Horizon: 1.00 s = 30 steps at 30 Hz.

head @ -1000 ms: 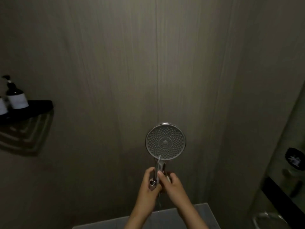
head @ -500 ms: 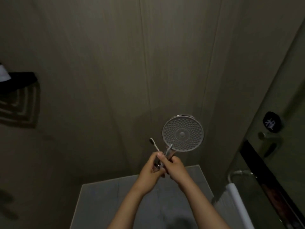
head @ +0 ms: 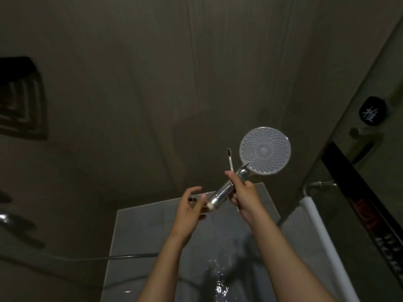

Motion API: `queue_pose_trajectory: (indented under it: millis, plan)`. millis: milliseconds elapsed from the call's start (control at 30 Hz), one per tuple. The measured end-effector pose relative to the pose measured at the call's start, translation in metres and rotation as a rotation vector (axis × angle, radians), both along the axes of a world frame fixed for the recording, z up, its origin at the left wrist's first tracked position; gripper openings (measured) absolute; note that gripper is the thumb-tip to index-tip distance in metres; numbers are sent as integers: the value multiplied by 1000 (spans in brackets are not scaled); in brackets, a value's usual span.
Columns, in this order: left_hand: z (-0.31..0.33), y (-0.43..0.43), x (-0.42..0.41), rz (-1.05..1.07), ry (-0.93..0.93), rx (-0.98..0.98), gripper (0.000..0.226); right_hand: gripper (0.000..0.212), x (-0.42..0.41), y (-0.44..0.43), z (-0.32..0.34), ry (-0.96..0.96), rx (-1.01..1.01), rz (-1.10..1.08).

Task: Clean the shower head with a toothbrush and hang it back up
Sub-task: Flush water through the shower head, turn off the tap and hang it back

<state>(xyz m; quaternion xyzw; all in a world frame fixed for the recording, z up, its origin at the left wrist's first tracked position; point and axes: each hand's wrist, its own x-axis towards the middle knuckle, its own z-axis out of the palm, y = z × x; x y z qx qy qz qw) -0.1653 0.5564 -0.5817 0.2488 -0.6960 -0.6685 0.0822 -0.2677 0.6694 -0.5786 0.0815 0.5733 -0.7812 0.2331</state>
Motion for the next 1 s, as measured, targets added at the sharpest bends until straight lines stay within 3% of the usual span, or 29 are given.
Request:
queue_pose_trajectory:
  millis: [100, 200, 267, 367, 500, 633, 733, 1000]
  plan:
    - [-14, -3, 6, 7, -97, -102, 21, 19, -1, 4, -7, -14, -25, -42]
    - [-14, -9, 10, -19, -190, -466, 14, 22, 0, 4, -10, -41, -21, -38]
    - [-7, -11, 14, -62, -233, -578, 22, 27, 2, 3, -10, -56, -52, -50]
    - [4, -11, 16, -110, -245, -568, 27, 28, 5, 1, -12, -62, -63, -75]
    - [10, -17, 24, -191, -302, -485, 11, 20, 10, -1, -11, -48, -62, -97]
    - [-3, -26, 32, -284, -259, -551, 9, 31, 16, -4, 1, 26, -39, -108]
    - [-12, -29, 34, -325, -250, -513, 4, 18, 21, -8, 9, 95, -17, -83]
    - [-5, -27, 41, -295, -95, -438, 17, 22, 39, -14, 20, 197, 60, -24]
